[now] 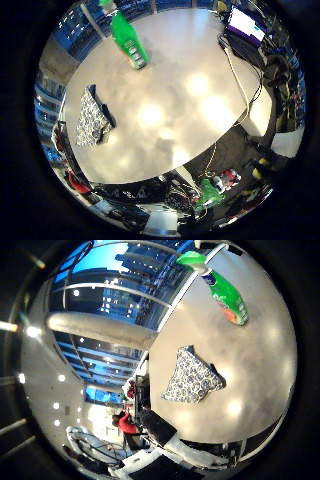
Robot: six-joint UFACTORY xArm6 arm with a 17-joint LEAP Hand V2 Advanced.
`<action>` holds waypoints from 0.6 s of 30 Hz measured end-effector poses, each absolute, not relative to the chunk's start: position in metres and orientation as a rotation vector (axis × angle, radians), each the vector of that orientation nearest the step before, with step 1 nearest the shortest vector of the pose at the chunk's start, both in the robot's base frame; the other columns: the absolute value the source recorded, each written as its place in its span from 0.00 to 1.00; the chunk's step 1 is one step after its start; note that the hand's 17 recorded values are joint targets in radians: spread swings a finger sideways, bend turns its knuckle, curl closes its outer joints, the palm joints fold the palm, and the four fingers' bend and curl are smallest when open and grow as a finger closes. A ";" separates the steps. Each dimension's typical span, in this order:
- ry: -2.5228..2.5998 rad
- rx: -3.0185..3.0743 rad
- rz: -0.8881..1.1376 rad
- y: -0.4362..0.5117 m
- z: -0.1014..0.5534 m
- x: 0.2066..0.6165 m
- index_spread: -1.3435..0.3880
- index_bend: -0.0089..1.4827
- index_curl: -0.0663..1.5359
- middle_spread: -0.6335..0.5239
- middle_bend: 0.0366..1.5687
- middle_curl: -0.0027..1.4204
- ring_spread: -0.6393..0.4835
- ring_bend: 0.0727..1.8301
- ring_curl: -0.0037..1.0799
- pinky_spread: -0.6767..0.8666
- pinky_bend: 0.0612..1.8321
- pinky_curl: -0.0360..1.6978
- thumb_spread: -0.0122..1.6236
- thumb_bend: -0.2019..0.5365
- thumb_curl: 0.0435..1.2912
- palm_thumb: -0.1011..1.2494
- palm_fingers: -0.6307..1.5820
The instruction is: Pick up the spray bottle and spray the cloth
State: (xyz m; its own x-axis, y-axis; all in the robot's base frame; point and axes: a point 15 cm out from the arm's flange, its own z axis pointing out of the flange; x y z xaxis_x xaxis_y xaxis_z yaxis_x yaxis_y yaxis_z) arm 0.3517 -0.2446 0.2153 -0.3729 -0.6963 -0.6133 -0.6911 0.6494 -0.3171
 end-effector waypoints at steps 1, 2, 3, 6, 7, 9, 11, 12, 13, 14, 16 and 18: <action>2.114 -1.039 -0.005 -0.250 0.213 0.356 0.71 0.09 0.18 0.76 0.10 0.20 0.78 0.13 0.24 0.71 0.24 0.22 0.61 0.24 0.19 0.36 0.26; 2.102 -1.008 -0.006 -0.255 0.212 0.361 0.71 0.09 0.18 0.76 0.10 0.20 0.78 0.13 0.24 0.71 0.24 0.22 0.61 0.24 0.19 0.36 0.26; 2.090 -0.984 -0.008 -0.261 0.211 0.366 0.71 0.10 0.18 0.76 0.10 0.20 0.78 0.13 0.24 0.71 0.24 0.21 0.61 0.25 0.19 0.37 0.27; 2.080 -0.940 0.006 -0.273 0.203 0.377 0.71 0.10 0.18 0.76 0.10 0.20 0.78 0.13 0.25 0.70 0.24 0.21 0.62 0.24 0.20 0.39 0.27; 2.078 -0.926 0.012 -0.278 0.199 0.381 0.71 0.10 0.18 0.76 0.10 0.21 0.78 0.13 0.25 0.70 0.24 0.21 0.62 0.24 0.20 0.39 0.27; 2.074 -0.895 0.023 -0.287 0.193 0.389 0.71 0.10 0.18 0.76 0.10 0.21 0.78 0.13 0.25 0.70 0.24 0.21 0.62 0.24 0.20 0.39 0.27; 2.071 -0.869 0.035 -0.292 0.187 0.395 0.71 0.10 0.18 0.76 0.10 0.21 0.78 0.14 0.25 0.70 0.24 0.21 0.61 0.23 0.19 0.38 0.27; 2.068 -0.858 0.038 -0.295 0.184 0.398 0.71 0.10 0.18 0.76 0.10 0.21 0.78 0.14 0.25 0.70 0.24 0.21 0.61 0.23 0.19 0.38 0.27; 2.063 -0.850 0.037 -0.298 0.182 0.401 0.71 0.10 0.18 0.76 0.10 0.21 0.78 0.14 0.25 0.70 0.24 0.21 0.61 0.23 0.19 0.38 0.27; 2.055 -0.840 0.035 -0.301 0.180 0.405 0.71 0.10 0.18 0.76 0.10 0.21 0.78 0.14 0.25 0.70 0.24 0.21 0.61 0.23 0.19 0.38 0.27; 2.042 -0.823 0.034 -0.305 0.176 0.412 0.71 0.10 0.18 0.76 0.10 0.21 0.78 0.14 0.25 0.70 0.24 0.21 0.61 0.23 0.19 0.37 0.27; 2.031 -0.813 0.038 -0.307 0.174 0.422 0.71 0.10 0.18 0.76 0.10 0.21 0.78 0.14 0.25 0.70 0.24 0.21 0.60 0.23 0.20 0.37 0.27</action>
State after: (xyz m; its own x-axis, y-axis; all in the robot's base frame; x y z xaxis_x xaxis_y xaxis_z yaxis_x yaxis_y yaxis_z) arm 0.4221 -0.3072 0.1745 -0.3606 -0.5305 -0.7672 -0.5586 0.7815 -0.2778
